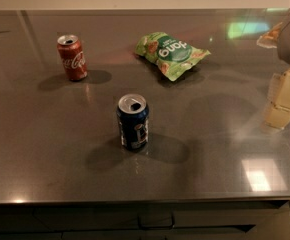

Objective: Knock coke can over

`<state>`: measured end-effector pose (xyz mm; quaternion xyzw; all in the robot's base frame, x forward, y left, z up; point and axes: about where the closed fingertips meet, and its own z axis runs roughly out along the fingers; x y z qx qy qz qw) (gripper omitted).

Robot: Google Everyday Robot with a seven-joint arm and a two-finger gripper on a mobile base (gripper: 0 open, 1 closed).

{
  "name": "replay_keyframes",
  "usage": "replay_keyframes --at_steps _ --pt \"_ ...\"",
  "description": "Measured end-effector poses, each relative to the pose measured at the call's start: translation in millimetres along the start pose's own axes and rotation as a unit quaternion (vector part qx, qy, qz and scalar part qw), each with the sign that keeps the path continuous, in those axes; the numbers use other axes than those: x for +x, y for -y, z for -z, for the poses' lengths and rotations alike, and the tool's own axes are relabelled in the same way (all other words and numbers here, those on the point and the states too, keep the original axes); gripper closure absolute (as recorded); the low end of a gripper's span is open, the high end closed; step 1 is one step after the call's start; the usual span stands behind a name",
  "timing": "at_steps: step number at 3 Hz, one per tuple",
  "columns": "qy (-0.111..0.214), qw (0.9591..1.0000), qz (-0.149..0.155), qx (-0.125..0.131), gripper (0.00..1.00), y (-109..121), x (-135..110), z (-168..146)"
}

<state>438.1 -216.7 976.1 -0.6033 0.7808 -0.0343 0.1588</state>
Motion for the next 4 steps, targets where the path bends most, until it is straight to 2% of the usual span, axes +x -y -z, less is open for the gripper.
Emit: replay_keyframes --at_steps 1,2,4 --pt "0.0 1.0 0.0 0.001 0.0 0 0 0" --pt "0.021 0.9997 0.014 0.002 0.0 17 -14 -13" --pt "0.085 0.9954 0.041 -0.017 0.0 63 -64 -54"
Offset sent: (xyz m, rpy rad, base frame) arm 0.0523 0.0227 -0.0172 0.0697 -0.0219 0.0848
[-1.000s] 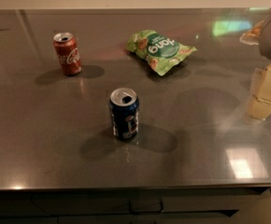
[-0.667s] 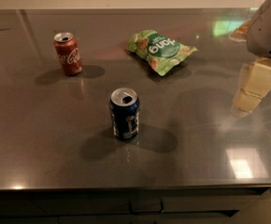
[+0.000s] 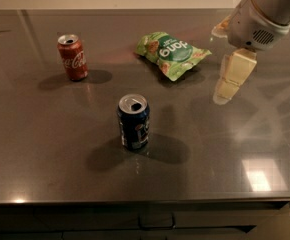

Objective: Knock coke can over

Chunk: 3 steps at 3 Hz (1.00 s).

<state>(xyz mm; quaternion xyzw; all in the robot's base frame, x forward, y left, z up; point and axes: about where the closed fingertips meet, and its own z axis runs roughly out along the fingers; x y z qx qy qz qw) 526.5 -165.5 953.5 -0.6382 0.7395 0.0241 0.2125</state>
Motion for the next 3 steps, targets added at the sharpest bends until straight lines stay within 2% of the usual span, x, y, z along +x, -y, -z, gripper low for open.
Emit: replay_keyframes --at_steps 2,3 --pt "0.07 0.9975 0.01 0.004 0.0 60 -53 -38" --pt "0.106 0.9942 0.012 -0.006 0.0 77 -90 -59"
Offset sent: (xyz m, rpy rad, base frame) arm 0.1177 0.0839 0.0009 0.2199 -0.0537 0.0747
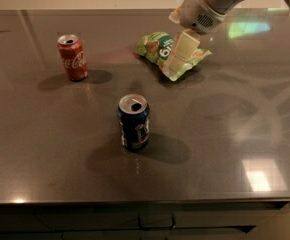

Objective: Knock coke can over

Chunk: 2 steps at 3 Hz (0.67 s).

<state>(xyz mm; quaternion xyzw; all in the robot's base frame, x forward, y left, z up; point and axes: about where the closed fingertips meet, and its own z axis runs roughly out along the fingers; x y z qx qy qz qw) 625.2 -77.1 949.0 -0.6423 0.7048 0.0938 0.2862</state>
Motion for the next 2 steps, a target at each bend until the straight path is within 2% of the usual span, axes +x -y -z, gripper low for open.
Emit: replay_keyframes --at_steps 1,2 --pt "0.039 0.9992 -0.013 -0.006 0.0 4 -33 -29" --pt "0.076 0.9968 -0.024 -0.005 0.0 -3 -62 -58"
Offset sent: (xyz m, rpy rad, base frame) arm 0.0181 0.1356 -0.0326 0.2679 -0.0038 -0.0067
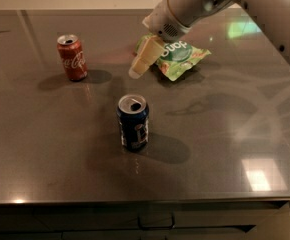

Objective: Knock coke can over

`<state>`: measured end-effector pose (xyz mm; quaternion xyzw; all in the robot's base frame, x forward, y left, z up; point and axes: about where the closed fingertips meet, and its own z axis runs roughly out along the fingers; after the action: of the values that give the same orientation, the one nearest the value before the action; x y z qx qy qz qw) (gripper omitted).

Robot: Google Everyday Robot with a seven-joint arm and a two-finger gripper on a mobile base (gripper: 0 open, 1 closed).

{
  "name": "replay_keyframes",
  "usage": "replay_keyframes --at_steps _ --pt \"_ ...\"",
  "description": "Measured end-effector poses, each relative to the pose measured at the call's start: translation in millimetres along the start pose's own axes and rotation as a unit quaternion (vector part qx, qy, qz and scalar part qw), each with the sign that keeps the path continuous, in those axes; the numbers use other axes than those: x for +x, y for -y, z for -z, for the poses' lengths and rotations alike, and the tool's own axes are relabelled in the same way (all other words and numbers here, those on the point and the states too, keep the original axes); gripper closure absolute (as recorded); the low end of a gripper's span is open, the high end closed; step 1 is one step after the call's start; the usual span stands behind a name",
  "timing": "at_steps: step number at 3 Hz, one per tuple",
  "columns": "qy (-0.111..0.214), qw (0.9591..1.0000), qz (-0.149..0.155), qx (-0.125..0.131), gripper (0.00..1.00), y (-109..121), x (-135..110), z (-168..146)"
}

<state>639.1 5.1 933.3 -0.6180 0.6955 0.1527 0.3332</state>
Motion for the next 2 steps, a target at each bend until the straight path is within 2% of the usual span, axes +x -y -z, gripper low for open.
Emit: replay_keyframes --at_steps 1,2 --pt "0.038 0.9992 -0.007 0.01 0.0 -8 -22 -36" --pt "0.059 0.9977 -0.015 0.028 0.0 -6 -41 -68"
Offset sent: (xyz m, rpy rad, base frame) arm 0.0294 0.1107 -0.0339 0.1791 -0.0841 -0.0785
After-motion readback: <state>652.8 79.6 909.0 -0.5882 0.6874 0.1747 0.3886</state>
